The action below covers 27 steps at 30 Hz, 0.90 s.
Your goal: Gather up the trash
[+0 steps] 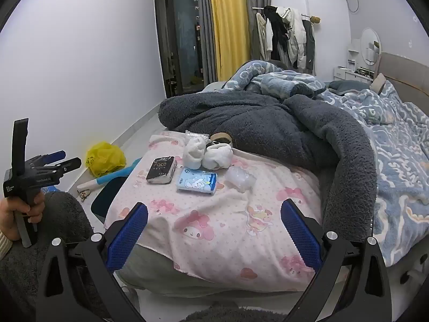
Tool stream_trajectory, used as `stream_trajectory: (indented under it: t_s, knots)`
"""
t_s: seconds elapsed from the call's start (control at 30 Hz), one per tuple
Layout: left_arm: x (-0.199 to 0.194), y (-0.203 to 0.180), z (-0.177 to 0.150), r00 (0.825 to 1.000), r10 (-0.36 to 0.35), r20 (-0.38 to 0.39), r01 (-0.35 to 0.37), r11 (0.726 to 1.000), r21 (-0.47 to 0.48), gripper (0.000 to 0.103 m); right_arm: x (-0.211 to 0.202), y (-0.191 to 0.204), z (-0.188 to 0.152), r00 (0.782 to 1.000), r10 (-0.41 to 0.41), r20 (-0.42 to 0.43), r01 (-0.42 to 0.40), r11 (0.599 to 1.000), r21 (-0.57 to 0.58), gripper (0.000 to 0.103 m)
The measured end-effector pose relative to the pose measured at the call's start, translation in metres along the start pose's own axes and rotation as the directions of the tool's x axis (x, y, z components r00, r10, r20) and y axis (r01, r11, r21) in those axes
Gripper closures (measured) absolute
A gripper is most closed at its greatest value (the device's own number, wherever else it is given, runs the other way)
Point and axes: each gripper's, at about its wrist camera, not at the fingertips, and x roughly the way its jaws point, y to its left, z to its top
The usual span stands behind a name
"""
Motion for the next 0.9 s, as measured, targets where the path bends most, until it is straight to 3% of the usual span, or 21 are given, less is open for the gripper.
stream_trajectory:
  t_s: [0.9]
  knots:
    - [0.0004, 0.0005, 0.0001, 1.0, -0.005, -0.006, 0.004, 1.0, -0.003, 0.003, 0.0013, 0.0004, 0.0011, 1.0, 0.003, -0.002, -0.003, 1.0, 0.007, 0.003]
